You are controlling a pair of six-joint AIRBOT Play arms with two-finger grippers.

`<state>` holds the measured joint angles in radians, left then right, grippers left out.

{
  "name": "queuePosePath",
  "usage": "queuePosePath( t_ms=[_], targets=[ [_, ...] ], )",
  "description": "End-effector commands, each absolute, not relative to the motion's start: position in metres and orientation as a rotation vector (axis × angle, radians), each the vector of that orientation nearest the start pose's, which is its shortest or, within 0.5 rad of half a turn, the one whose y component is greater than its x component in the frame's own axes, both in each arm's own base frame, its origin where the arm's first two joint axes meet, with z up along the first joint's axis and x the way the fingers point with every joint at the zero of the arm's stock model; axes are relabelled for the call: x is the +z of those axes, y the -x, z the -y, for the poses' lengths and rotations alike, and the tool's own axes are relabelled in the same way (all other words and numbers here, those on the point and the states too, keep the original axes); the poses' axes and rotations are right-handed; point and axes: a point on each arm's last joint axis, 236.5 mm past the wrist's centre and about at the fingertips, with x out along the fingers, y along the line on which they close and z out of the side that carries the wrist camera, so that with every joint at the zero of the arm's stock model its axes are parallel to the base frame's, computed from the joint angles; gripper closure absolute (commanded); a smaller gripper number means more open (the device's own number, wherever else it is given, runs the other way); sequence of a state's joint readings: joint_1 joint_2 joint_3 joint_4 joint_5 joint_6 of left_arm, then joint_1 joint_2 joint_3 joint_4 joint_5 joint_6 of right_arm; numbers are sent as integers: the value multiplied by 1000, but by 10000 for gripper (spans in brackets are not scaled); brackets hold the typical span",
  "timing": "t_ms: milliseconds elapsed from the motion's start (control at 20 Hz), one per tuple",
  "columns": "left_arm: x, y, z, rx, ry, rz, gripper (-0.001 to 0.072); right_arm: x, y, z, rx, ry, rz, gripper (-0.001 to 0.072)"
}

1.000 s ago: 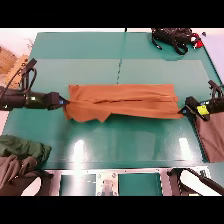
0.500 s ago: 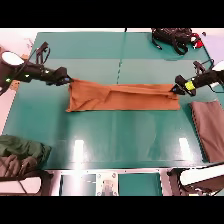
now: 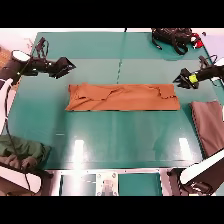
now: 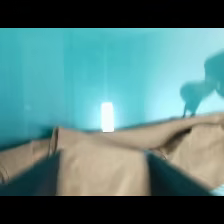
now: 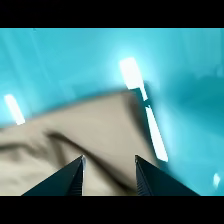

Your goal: Fold the shirts.

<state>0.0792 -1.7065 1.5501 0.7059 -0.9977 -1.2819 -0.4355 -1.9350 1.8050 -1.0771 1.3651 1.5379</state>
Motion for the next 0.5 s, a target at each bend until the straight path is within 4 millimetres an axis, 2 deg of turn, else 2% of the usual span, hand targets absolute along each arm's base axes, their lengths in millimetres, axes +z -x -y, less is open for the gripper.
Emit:
queuePosePath(
  t_ms=[0, 50, 100, 150, 300, 450],
  targets=[
    [43, -515, 118, -526, 597, -1068, 634, -53, -439, 124, 59, -709, -1495, 330],
    [42, -508, 121, -543, 597, -1093, 686, -57, -426, 123, 94, -708, -1536, 268],
    [41, -504, 122, -554, 596, -1108, 686, -62, -415, 122, 127, -704, -1567, 193],
    [41, -501, 123, -563, 595, -1121, 686, -70, -408, 121, 150, -697, -1579, 164],
    [40, -493, 127, -585, 594, -1153, 686, -98, -400, 116, 183, -672, -1578, 164],
    [40, -490, 128, -590, 594, -1161, 686, -112, -408, 113, 182, -676, -1551, 164]
  ],
)
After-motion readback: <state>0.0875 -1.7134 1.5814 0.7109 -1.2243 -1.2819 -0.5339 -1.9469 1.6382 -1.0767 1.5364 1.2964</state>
